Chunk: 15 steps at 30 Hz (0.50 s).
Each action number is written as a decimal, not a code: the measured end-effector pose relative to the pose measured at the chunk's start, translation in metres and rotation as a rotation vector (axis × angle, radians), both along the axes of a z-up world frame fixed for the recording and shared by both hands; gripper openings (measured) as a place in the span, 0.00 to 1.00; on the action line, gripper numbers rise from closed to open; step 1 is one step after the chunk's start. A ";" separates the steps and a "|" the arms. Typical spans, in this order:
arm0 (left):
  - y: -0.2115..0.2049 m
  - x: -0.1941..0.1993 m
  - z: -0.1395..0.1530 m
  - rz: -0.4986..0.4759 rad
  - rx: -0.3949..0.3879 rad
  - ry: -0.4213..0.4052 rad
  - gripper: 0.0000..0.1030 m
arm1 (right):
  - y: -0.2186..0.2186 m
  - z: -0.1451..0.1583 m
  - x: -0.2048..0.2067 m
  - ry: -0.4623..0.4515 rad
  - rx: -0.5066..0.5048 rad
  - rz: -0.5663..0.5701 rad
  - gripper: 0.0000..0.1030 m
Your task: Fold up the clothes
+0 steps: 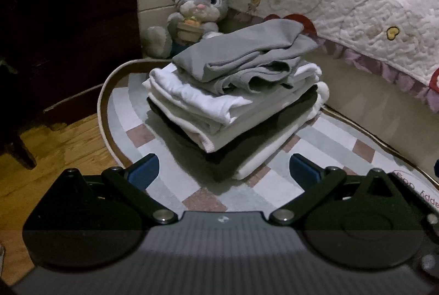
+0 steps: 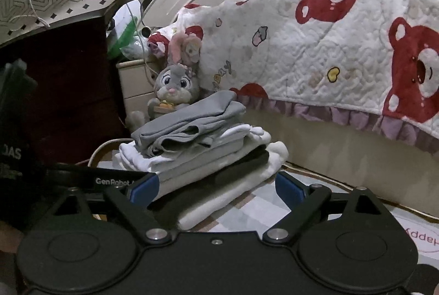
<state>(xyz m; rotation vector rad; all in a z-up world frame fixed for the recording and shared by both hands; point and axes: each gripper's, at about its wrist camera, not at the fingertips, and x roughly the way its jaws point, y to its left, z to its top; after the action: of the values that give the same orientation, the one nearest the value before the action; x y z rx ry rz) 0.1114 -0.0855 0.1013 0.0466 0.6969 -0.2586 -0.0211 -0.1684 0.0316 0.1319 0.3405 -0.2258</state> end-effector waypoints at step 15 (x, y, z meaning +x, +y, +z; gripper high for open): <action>-0.007 0.001 0.003 -0.032 -0.047 0.026 1.00 | -0.011 -0.001 -0.003 0.007 0.050 -0.020 0.92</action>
<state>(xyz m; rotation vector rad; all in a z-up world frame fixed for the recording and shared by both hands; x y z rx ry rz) 0.1125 -0.0929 0.1039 0.0094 0.7165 -0.3070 -0.0241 -0.1795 0.0304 0.1842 0.3516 -0.2373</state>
